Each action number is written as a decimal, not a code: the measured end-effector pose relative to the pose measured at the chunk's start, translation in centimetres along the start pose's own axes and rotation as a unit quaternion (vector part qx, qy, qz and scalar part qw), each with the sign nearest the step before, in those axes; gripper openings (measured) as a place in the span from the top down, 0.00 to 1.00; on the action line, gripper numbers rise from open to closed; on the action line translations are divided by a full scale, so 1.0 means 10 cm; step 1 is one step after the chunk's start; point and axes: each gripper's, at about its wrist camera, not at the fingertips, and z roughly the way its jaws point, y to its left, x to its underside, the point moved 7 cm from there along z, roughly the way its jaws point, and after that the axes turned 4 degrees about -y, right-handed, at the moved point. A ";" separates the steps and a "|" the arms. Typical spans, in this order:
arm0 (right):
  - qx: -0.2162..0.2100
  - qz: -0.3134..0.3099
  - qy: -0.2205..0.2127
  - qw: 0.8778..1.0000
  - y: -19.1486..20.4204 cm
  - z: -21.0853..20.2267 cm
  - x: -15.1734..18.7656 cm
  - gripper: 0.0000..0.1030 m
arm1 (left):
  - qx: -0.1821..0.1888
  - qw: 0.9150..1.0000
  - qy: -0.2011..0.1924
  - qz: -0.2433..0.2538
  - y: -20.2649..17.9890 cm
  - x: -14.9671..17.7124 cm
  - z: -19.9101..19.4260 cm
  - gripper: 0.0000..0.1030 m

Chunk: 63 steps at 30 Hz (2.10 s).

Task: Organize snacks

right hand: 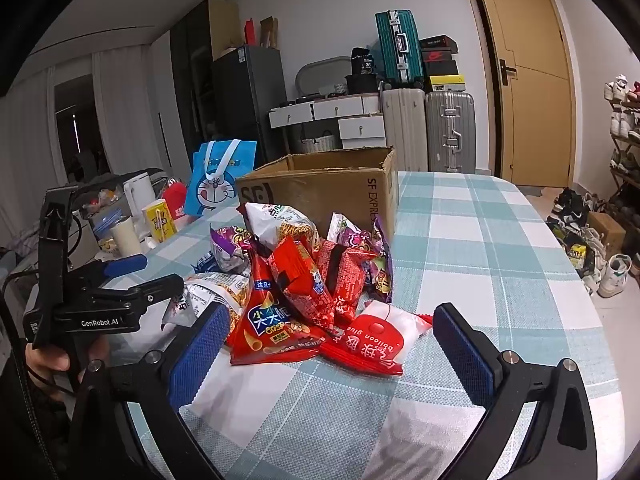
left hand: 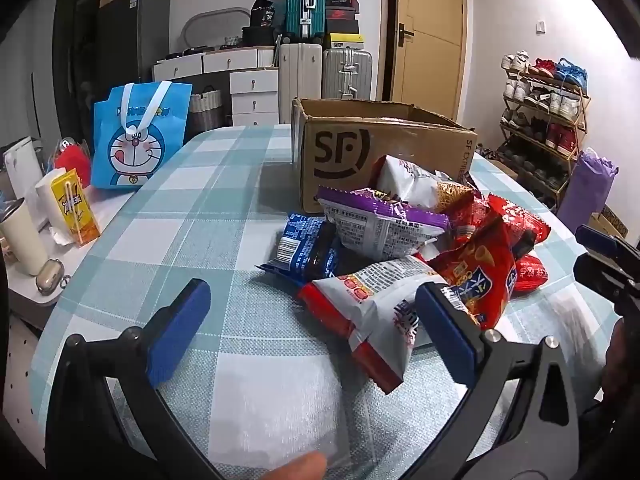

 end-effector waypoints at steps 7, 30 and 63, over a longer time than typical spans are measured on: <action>-0.002 -0.002 -0.002 1.000 0.00 -0.03 0.00 0.00 | 0.000 1.000 -0.001 -0.001 0.01 -0.01 0.00 0.01; -0.001 0.003 0.001 1.000 -0.04 -0.02 0.00 0.00 | -0.001 1.000 -0.004 0.005 0.02 -0.03 0.00 0.01; 0.003 0.008 0.005 1.000 -0.08 -0.01 0.01 0.00 | 0.000 1.000 -0.006 0.006 -0.01 -0.03 -0.01 0.01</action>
